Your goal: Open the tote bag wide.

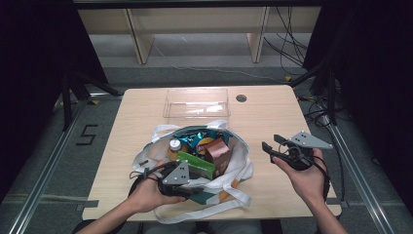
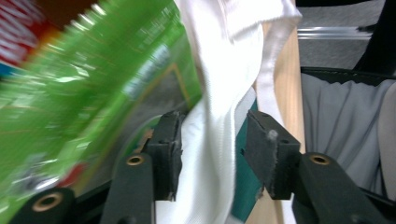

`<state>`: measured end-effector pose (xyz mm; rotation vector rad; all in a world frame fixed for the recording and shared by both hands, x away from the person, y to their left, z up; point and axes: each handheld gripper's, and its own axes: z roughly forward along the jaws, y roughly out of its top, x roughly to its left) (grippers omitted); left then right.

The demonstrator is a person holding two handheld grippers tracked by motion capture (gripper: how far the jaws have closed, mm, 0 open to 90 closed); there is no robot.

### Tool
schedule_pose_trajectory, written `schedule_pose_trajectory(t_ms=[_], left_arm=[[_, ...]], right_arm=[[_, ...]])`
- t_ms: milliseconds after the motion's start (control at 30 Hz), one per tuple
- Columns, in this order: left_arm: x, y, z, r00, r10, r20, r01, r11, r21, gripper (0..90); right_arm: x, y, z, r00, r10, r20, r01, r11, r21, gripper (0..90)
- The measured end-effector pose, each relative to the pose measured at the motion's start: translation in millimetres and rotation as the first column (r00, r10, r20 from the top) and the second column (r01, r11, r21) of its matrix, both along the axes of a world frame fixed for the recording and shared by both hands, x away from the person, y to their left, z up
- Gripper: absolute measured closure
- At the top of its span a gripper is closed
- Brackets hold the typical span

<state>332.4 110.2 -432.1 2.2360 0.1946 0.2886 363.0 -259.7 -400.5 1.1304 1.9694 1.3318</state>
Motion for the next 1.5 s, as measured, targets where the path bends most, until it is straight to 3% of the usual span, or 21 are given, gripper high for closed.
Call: schedule_pose_trajectory(t_ms=[33, 200, 333, 400, 500, 567, 600, 633, 733, 767, 833, 933, 967, 1000, 1100, 1200, 1267, 1300, 1367, 1433, 1500], left_arm=[[-1.8, 4.2, 5.0, 0.9999, 0.015, 0.003, -0.015, 0.9998, -0.013, 53.5], [-4.8, 27.0, 29.7, 0.9976, 0.069, 0.012, -0.067, 0.9949, -0.075, 49.1], [3.7, 52.9, 49.1, 0.9881, 0.148, 0.041, -0.141, 0.9797, -0.143, 49.1], [11.7, 66.0, 56.2, 0.9805, 0.189, 0.055, -0.177, 0.9694, -0.169, 49.4], [22.7, 83.4, 66.6, 0.9569, 0.277, 0.088, -0.255, 0.9449, -0.206, 51.0], [30.3, 92.1, 73.3, 0.9433, 0.307, 0.126, -0.277, 0.9373, -0.212, 53.2], [32.9, 94.1, 74.7, 0.9405, 0.315, 0.129, -0.283, 0.9346, -0.216, 54.7], [36.3, 96.3, 75.8, 0.9382, 0.320, 0.132, -0.288, 0.9330, -0.215, 55.3], [44.2, 99.6, 75.9, 0.9345, 0.327, 0.140, -0.297, 0.9335, -0.201, 56.0], [45.3, 99.9, 75.5, 0.9354, 0.325, 0.138, -0.296, 0.9348, -0.196, 55.9], [48.1, 99.8, 73.3, 0.9388, 0.318, 0.133, -0.293, 0.9395, -0.177, 54.8], [51.2, 100.4, 67.7, 0.9394, 0.315, 0.134, -0.296, 0.9438, -0.147, 54.4], [51.8, 101.1, 66.6, 0.9397, 0.310, 0.144, -0.292, 0.9470, -0.134, 56.0], [52.2, 101.8, 64.4, 0.9397, 0.308, 0.149, -0.291, 0.9488, -0.122, 56.0], [54.5, 104.3, 57.1, 0.9338, 0.317, 0.167, -0.306, 0.9480, -0.089, 60.9], [58.3, 107.7, 52.0, 0.9275, 0.334, 0.168, -0.329, 0.9425, -0.056, 68.1], [60.6, 108.7, 48.9, 0.9285, 0.346, 0.133, -0.339, 0.9377, -0.077, 74.4], [61.3, 108.5, 48.3, 0.9263, 0.355, 0.127, -0.346, 0.9343, -0.085, 76.8], [63.0, 107.3, 49.1, 0.9200, 0.369, 0.133, -0.358, 0.9285, -0.098, 79.3], [64.1, 106.9, 51.6, 0.9178, 0.371, 0.142, -0.361, 0.9281, -0.093, 80.1], [65.0, 104.4, 52.4, 0.9116, 0.391, 0.127, -0.378, 0.9186, -0.116, 80.4]], right_arm=[[-1.0, 2.9, 2.8, 1.0000, -0.001, -0.001, 0.001, 1.000, 0.024, 49.4], [-3.9, 13.9, 23.4, 0.9973, 0.068, 0.026, -0.069, 0.997, 0.031, 58.2], [-3.5, 24.5, 42.4, 0.9913, 0.104, 0.081, -0.107, 0.993, 0.043, 65.8], [-3.0, 26.2, 46.0, 0.9892, 0.118, 0.088, -0.121, 0.992, 0.041, 67.0], [-4.4, 37.6, 53.9, 0.9845, 0.162, 0.068, -0.167, 0.983, 0.080, 69.4], [-4.4, 44.8, 57.3, 0.9801, 0.189, 0.060, -0.193, 0.979, 0.069, 69.7], [-2.5, 48.8, 58.5, 0.9768, 0.203, 0.068, -0.207, 0.976, 0.060, 69.7], [0.1, 50.6, 58.6, 0.9732, 0.214, 0.084, -0.219, 0.974, 0.054, 69.7], [4.4, 59.0, 59.5, 0.9682, 0.244, 0.056, -0.246, 0.968, 0.044, 69.6], [5.2, 62.4, 58.5, 0.9697, 0.240, 0.045, -0.242, 0.969, 0.052, 69.5], [9.3, 65.8, 56.3, 0.9626, 0.269, 0.031, -0.270, 0.962, 0.039, 69.4], [12.5, 69.3, 51.3, 0.9646, 0.261, 0.038, -0.261, 0.965, 0.009, 69.3], [12.4, 71.4, 47.8, 0.9630, 0.269, 0.004, -0.269, 0.963, 0.022, 69.7], [12.4, 71.4, 47.8, 0.9630, 0.269, 0.004, -0.269, 0.963, 0.022, 69.7], [13.6, 72.2, 44.1, 0.9632, 0.269, -0.014, -0.269, 0.963, -0.011, 73.2], [14.8, 72.5, 42.4, 0.9638, 0.266, -0.012, -0.267, 0.963, -0.040, 79.0], [14.4, 73.0, 42.0, 0.9625, 0.270, -0.028, -0.271, 0.962, -0.034, 82.3], [14.8, 72.0, 42.6, 0.9652, 0.261, -0.015, -0.261, 0.963, -0.058, 83.7], [13.9, 73.1, 43.1, 0.9643, 0.261, -0.045, -0.263, 0.964, -0.049, 87.3], [14.6, 74.7, 43.3, 0.9655, 0.258, -0.036, -0.260, 0.964, -0.054, 89.0], [15.5, 74.0, 45.5, 0.9677, 0.249, -0.036, -0.251, 0.964, -0.081, 89.2]])
